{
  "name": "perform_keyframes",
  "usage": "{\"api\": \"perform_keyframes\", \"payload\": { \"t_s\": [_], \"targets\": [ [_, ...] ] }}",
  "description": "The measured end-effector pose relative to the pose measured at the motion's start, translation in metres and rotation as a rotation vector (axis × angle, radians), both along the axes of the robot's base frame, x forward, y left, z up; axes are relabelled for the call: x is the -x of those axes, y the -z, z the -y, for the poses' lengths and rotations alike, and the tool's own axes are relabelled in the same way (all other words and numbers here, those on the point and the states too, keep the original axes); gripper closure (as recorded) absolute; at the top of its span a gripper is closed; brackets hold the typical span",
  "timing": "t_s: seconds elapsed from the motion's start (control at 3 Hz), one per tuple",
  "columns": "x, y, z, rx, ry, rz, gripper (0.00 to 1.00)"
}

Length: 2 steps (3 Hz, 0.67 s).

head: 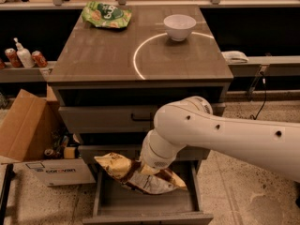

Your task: Place brown chip bag into bottom drawer

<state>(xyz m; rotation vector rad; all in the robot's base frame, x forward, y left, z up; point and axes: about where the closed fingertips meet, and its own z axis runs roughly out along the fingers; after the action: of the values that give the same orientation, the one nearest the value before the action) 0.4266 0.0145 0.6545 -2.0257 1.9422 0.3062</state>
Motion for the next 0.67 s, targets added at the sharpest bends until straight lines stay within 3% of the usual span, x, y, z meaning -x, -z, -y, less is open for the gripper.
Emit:
{"api": "perform_keyframes", "payload": {
  "t_s": [0.33,0.67],
  "targets": [
    [-0.004,0.015,0.004,0.03,0.03,0.007,1.0],
    [-0.012,0.073,0.018,0.094,0.081,0.01,1.0]
  ]
}}
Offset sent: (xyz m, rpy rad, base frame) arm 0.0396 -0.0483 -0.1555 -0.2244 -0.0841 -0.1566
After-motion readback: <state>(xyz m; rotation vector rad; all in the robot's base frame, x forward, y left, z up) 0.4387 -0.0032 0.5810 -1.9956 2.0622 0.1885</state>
